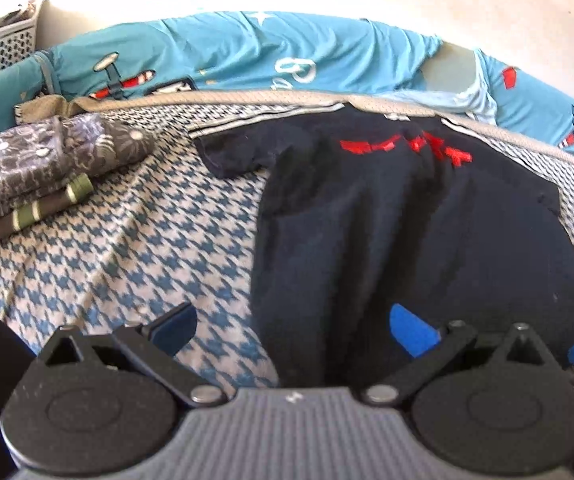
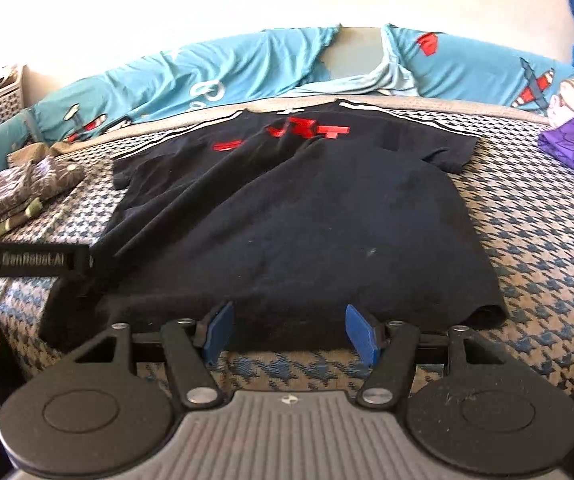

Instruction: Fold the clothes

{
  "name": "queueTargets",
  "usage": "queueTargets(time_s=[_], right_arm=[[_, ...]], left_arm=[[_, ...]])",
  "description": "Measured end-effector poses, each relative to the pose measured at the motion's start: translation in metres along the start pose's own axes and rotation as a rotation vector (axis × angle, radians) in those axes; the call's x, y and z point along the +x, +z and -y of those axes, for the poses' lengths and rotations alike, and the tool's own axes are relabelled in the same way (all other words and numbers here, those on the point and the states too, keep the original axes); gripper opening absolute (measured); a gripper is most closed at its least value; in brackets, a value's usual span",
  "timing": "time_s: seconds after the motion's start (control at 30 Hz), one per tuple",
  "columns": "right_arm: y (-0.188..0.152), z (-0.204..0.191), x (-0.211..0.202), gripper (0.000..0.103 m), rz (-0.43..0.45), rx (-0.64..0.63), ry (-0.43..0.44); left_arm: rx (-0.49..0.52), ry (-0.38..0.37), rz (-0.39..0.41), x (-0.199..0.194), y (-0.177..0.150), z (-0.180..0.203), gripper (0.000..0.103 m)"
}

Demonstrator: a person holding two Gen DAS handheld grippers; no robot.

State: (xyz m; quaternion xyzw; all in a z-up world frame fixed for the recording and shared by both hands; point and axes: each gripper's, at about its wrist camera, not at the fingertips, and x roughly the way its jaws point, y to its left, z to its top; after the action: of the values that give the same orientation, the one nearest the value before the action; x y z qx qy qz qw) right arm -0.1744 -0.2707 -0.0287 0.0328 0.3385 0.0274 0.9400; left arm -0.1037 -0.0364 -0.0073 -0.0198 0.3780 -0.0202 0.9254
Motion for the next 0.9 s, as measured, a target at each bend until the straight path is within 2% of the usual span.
queueTargets(time_s=[0.27, 0.4, 0.57, 0.7, 0.9], right_arm=[[-0.004, -0.009, -0.002, 0.062, 0.022, -0.051, 0.086], [-0.007, -0.012, 0.001, 0.062, 0.017, -0.068, 0.080], [-0.009, -0.012, 0.006, 0.062, 0.008, -0.082, 0.073], [-0.011, -0.016, 0.010, 0.062, -0.010, -0.116, 0.061], [-0.009, -0.020, 0.014, 0.063, -0.025, -0.164, 0.103]], left_arm=[[-0.072, 0.018, -0.012, 0.015, 0.021, -0.017, 0.103], [-0.125, 0.019, -0.012, 0.025, 0.033, -0.029, 0.103], [-0.179, 0.066, -0.040, 0.046, 0.045, -0.041, 0.103], [-0.153, 0.118, -0.074, 0.062, 0.053, -0.042, 0.103], [-0.179, 0.104, -0.109, 0.075, 0.050, -0.045, 0.103]])
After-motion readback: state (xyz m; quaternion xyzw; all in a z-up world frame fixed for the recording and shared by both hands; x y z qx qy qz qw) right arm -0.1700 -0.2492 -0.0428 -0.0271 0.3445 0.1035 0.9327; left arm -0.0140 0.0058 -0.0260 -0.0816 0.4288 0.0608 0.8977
